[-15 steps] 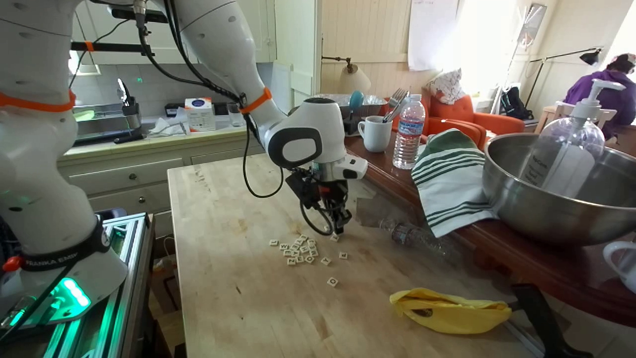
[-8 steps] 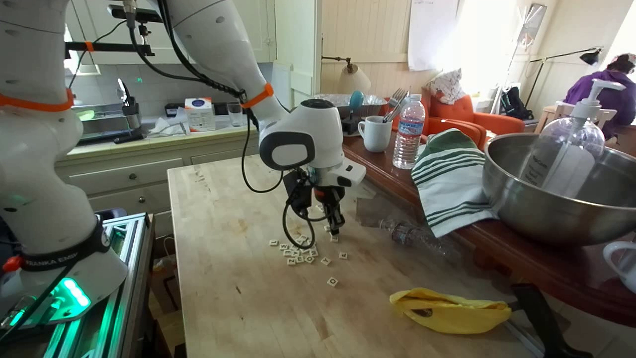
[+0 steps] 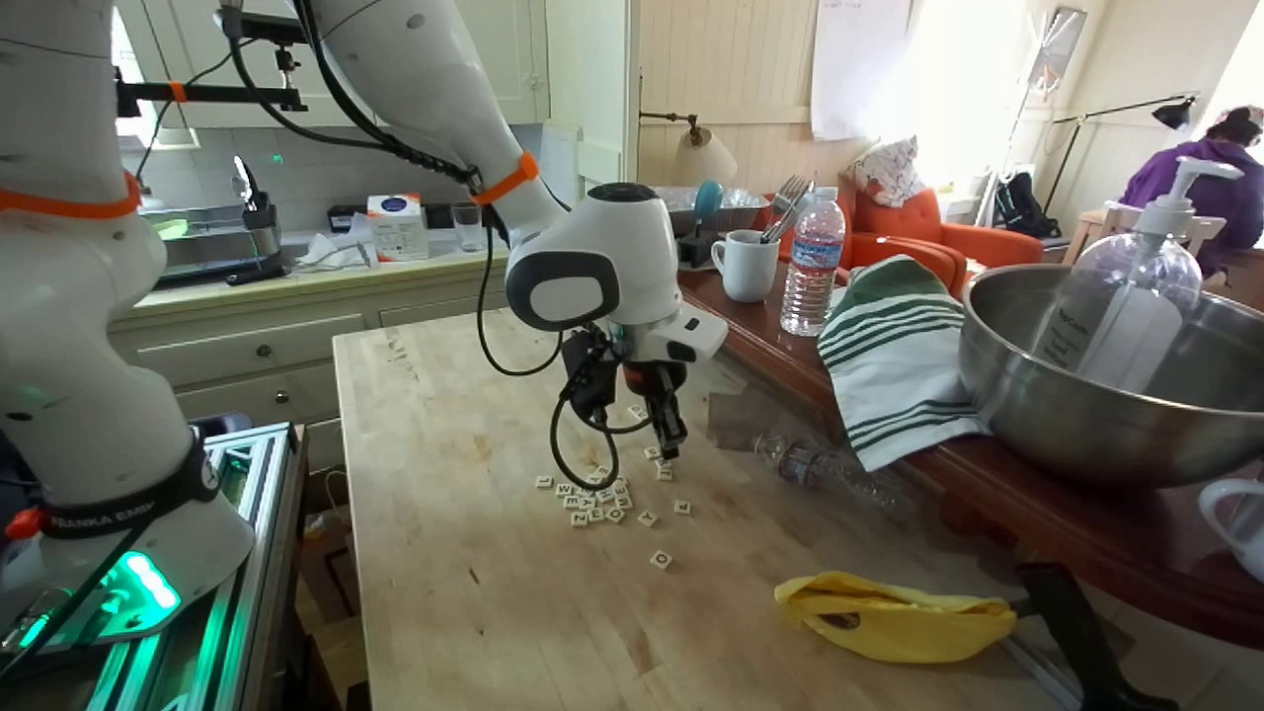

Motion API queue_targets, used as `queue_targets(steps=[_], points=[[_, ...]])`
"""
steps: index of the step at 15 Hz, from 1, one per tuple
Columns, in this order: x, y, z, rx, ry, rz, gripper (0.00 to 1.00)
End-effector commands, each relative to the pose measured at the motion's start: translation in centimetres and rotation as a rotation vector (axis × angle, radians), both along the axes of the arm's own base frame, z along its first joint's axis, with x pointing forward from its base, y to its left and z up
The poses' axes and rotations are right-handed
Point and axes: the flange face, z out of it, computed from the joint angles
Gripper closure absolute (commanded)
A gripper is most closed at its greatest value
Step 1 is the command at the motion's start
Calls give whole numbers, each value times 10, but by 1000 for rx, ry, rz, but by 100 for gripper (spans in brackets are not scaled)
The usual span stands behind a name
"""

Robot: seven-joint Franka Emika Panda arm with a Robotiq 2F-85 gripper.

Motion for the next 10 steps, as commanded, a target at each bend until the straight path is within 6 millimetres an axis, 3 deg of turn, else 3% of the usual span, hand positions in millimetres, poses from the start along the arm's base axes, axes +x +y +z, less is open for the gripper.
queue_targets(steps=[1, 10], points=[[-5, -3, -6, -17, 19, -2, 100], [2, -11, -27, -25, 46, 0, 100]])
